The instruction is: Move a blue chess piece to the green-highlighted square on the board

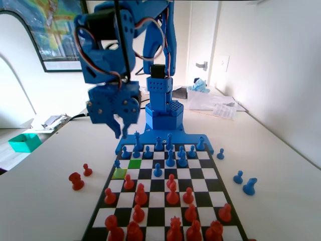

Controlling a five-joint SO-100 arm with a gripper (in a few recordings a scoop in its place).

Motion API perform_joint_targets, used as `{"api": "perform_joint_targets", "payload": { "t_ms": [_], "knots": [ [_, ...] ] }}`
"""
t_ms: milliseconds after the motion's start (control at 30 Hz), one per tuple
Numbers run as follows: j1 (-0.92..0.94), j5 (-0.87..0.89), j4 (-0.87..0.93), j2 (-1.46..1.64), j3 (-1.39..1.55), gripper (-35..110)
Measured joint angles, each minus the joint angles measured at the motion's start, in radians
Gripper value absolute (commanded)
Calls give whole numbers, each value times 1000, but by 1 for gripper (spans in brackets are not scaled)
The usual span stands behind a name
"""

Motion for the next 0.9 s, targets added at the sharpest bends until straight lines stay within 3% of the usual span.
{"api": "perform_joint_targets", "payload": {
  "t_ms": [900],
  "knots": [
    [61,23,-140,-201,-103,11]
  ]
}}
